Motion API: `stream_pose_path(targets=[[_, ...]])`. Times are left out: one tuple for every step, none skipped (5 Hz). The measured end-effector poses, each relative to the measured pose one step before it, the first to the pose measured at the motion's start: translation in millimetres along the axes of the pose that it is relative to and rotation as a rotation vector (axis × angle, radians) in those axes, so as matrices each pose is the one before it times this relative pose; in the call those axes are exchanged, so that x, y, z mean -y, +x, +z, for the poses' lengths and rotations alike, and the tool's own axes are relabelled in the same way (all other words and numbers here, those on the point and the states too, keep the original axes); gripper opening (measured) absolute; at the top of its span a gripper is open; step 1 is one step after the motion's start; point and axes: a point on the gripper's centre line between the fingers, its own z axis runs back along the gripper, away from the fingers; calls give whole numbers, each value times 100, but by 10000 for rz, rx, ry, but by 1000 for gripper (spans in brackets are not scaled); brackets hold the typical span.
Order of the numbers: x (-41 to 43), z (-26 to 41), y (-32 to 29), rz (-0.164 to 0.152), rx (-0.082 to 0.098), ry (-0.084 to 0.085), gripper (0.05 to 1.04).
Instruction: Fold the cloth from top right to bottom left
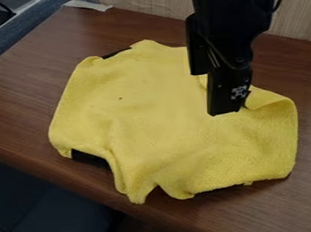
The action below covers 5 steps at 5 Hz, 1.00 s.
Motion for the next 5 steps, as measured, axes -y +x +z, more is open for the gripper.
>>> stream_pose_path(targets=[[80, -609, -50, -33, -191, -157, 1000], [-1002, -1555, 413, -443, -275, -853, 1000], [-988, -318, 1685, -644, 544, -406, 1000], [-2154, -1430, 1199, -203, 178, -118, 1000], [-1427, -1612, 672, -220, -269, -71, 1000]])
